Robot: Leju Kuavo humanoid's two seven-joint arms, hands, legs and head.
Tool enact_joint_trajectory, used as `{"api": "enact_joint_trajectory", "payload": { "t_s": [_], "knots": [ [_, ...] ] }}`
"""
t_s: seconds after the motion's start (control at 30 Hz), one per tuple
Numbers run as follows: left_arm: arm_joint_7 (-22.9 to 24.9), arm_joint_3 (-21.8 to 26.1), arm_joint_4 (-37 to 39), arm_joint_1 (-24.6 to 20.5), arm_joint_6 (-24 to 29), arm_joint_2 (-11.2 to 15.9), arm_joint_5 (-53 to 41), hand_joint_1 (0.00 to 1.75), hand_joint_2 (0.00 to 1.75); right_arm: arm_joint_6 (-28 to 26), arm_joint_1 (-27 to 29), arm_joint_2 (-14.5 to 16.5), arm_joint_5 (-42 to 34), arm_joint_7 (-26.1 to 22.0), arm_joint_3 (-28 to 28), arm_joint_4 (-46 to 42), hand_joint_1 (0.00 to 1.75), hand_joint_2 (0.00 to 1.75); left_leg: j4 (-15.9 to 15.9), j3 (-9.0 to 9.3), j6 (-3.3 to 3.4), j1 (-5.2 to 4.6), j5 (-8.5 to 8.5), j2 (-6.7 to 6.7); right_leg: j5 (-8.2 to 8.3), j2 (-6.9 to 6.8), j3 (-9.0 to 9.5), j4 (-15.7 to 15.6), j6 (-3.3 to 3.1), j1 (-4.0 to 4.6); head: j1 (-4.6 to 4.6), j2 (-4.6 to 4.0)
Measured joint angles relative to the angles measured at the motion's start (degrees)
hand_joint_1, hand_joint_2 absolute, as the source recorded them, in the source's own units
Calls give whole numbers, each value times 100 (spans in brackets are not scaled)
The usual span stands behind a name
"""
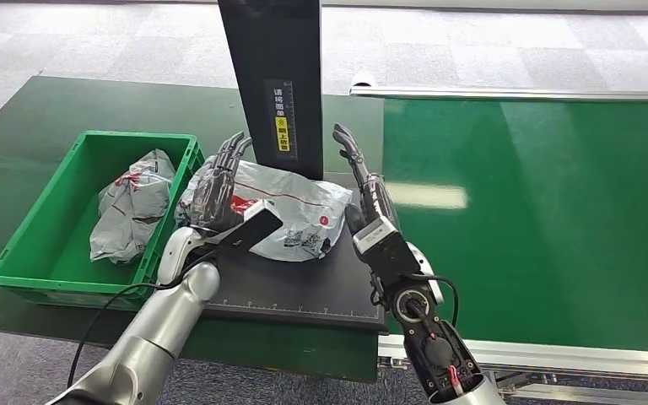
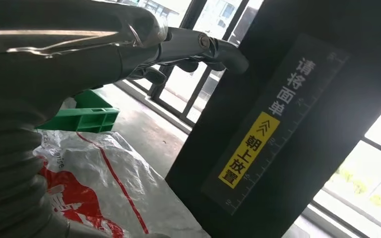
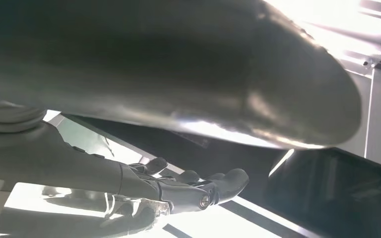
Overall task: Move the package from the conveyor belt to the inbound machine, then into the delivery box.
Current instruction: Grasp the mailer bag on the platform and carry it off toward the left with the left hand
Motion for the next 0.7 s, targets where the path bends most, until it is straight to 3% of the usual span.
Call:
{"api": "enact_joint_trajectory", "payload": {
  "t_s": [0.1,0.23,0.43,0.7],
  "knots": [
    [172,-144,501,-284,-185,-63,-182,0,175,-21,17,-14,-42,-29,-4,-39,0,0,0,0,0,0,0,0,0,0,0,0,0,0,-1,0],
    [352,-302,1195,-574,-556,-189,-270,0,175,-22,18,-15,-81,-52,-2,-62,0,175,0,0,0,0,0,0,0,0,1,0,0,0,0,0],
    [572,-536,1960,-709,-953,-305,-505,0,175,-22,16,-14,-141,-67,-1,-66,0,175,0,-1,0,0,0,0,0,0,0,0,0,0,-2,0],
    [832,-779,2386,-841,-1339,-370,-758,0,175,-11,-5,-14,-235,-125,-1,-66,0,175,-1,2,0,0,0,-3,0,-1,9,0,0,0,-1,0]
  ]
}}
